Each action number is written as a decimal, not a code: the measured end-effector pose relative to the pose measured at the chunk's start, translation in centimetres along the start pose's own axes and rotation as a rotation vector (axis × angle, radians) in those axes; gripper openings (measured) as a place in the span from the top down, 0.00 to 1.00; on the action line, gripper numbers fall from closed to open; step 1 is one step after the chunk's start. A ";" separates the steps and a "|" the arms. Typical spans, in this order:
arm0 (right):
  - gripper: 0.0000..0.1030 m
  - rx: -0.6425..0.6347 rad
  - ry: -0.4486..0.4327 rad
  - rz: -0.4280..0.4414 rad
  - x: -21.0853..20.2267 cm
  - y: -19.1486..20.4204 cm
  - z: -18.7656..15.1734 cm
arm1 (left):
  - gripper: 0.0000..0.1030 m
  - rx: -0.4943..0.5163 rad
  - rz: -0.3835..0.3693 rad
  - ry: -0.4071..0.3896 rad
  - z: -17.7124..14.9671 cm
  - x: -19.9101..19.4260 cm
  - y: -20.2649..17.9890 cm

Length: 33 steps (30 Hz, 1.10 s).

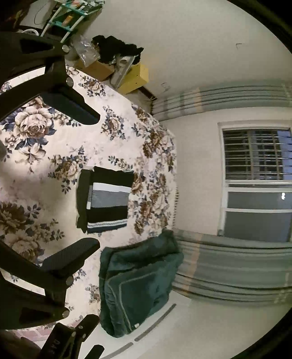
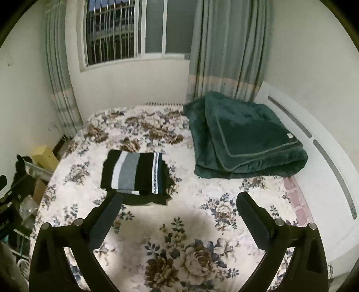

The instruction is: Fold small clothes

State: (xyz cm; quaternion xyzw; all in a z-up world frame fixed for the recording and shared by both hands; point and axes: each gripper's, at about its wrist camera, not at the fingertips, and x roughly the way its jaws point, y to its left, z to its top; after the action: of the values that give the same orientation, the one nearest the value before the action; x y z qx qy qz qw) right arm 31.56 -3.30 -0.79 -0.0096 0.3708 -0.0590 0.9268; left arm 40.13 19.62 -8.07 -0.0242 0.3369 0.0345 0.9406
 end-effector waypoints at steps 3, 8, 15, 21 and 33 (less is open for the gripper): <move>0.00 -0.004 -0.029 0.014 -3.7 -0.6 -0.3 | 0.00 -0.001 -0.002 -0.036 -0.3 -3.2 -0.6; 0.00 -0.020 -0.069 0.040 -8.6 -1.8 -1.2 | 0.00 -0.015 -0.015 -0.053 -1.1 -6.6 -1.4; 0.00 -0.024 -0.108 0.062 -13.3 -3.9 -2.3 | 0.00 -0.019 -0.015 -0.076 -2.3 -9.5 -2.3; 0.00 -0.029 -0.122 0.079 -15.6 -4.9 -3.3 | 0.00 -0.013 -0.012 -0.095 -3.1 -11.5 -2.9; 0.00 -0.041 -0.139 0.086 -17.2 -6.0 -4.0 | 0.00 -0.025 0.010 -0.115 -4.2 -13.1 -3.2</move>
State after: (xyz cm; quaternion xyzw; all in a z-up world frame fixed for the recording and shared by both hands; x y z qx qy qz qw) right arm 15.85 -7.16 8.54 -0.0168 0.3069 -0.0106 0.9515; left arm 27.62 15.49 -2.91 -0.0323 0.2820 0.0450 0.9578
